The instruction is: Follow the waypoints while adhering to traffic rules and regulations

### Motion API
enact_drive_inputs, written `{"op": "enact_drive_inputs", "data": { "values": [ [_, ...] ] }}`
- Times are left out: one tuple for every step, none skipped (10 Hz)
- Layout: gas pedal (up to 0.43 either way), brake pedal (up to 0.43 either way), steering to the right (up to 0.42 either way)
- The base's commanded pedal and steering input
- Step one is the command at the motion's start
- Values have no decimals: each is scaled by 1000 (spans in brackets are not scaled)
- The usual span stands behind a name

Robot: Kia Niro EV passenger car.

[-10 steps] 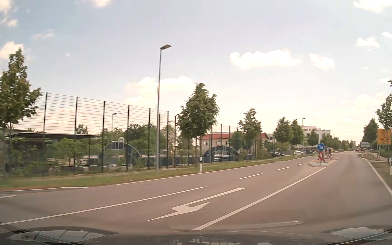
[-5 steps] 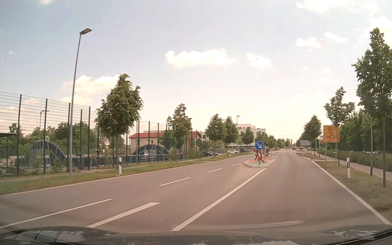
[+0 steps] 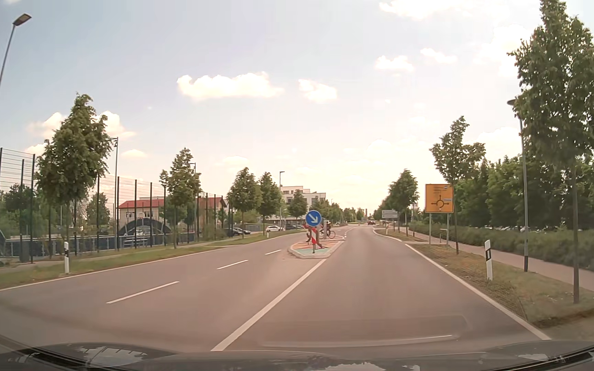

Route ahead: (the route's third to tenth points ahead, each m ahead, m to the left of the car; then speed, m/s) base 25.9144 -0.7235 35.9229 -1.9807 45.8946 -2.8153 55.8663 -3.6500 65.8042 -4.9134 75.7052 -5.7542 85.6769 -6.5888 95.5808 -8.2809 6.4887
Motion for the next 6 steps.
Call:
{"op": "enact_drive_inputs", "data": {
  "values": [
    [331, 12, 144],
    [331, 12, 120],
    [331, 12, 104],
    [331, 12, 90],
    [339, 12, 79],
    [339, 12, 69]
  ]
}}
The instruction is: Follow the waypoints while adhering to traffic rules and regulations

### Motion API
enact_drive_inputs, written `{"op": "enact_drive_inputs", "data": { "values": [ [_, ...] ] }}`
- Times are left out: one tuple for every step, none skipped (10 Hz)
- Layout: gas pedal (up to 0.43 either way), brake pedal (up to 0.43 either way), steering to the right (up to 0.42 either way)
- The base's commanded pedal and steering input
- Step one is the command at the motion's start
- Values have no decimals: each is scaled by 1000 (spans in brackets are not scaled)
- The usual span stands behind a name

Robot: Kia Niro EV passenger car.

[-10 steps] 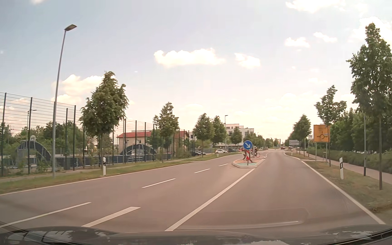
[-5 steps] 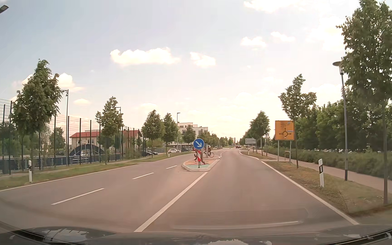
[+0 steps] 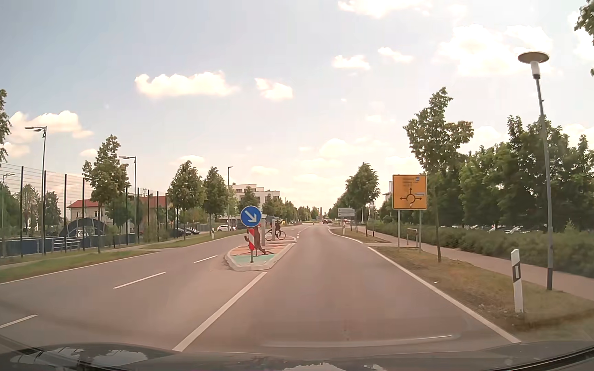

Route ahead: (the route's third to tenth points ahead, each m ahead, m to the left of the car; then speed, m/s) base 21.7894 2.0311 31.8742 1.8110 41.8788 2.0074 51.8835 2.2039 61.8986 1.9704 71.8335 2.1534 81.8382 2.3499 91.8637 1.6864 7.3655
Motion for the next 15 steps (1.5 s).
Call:
{"op": "enact_drive_inputs", "data": {
  "values": [
    [339, 12, 59],
    [350, 12, 47],
    [350, 12, 29],
    [350, 6, 17],
    [350, 12, 8],
    [350, 12, 3],
    [350, 12, 3],
    [350, 12, 2],
    [350, 12, 0],
    [350, 12, -4],
    [358, 6, -8],
    [358, 12, -12],
    [358, 12, -14],
    [358, 12, -14],
    [358, 12, -16]
  ]
}}
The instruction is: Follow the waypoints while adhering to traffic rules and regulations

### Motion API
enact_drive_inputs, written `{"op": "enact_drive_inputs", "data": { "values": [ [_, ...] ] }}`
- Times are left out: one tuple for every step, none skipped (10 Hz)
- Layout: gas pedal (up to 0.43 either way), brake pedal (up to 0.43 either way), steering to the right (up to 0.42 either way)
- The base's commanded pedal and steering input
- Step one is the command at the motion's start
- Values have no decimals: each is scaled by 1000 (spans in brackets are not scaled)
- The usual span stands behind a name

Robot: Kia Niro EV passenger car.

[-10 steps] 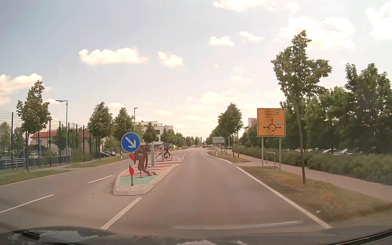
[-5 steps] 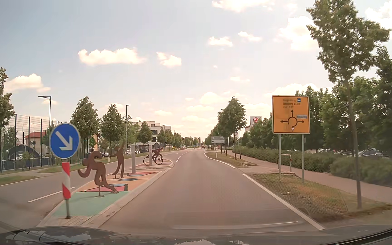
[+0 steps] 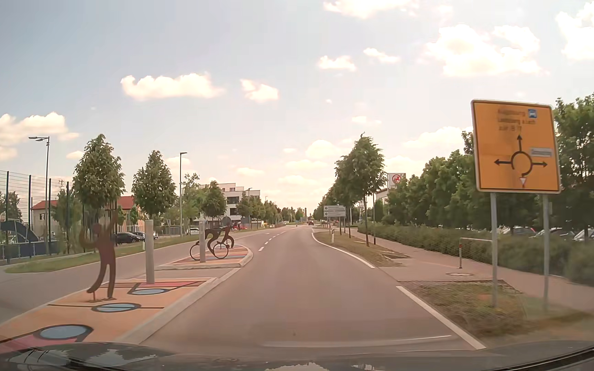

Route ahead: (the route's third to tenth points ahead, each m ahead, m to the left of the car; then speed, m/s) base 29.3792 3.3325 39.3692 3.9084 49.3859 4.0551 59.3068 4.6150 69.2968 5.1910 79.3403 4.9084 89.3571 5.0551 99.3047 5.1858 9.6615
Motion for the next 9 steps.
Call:
{"op": "enact_drive_inputs", "data": {
  "values": [
    [370, 12, -17],
    [370, 12, -19],
    [370, 12, -20],
    [370, 12, -20],
    [370, 12, -20],
    [370, 12, -20],
    [370, 12, -20],
    [358, 12, -20],
    [358, 12, -20]
  ]
}}
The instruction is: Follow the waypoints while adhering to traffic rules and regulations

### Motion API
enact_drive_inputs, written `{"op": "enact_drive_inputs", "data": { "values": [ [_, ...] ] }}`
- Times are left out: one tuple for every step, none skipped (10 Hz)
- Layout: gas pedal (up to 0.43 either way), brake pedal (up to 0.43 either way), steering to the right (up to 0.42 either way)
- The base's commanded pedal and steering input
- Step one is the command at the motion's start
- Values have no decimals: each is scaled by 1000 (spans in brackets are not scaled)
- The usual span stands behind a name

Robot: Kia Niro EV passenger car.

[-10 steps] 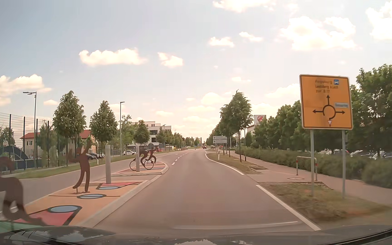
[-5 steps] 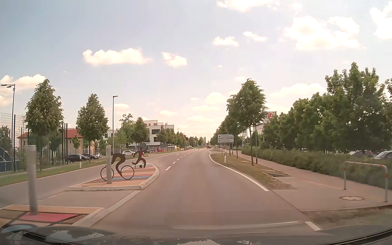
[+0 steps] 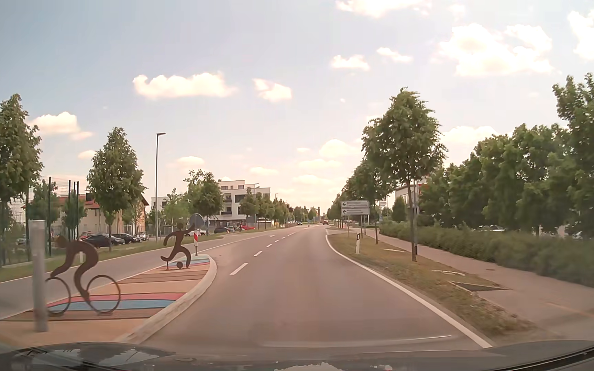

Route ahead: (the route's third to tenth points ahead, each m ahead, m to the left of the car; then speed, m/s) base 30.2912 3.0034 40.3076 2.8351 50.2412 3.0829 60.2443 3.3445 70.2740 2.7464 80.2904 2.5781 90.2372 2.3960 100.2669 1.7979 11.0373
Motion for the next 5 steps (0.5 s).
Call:
{"op": "enact_drive_inputs", "data": {
  "values": [
    [358, 12, -20],
    [339, 12, -20],
    [331, 12, -20],
    [319, 12, -20],
    [299, 12, -20]
  ]
}}
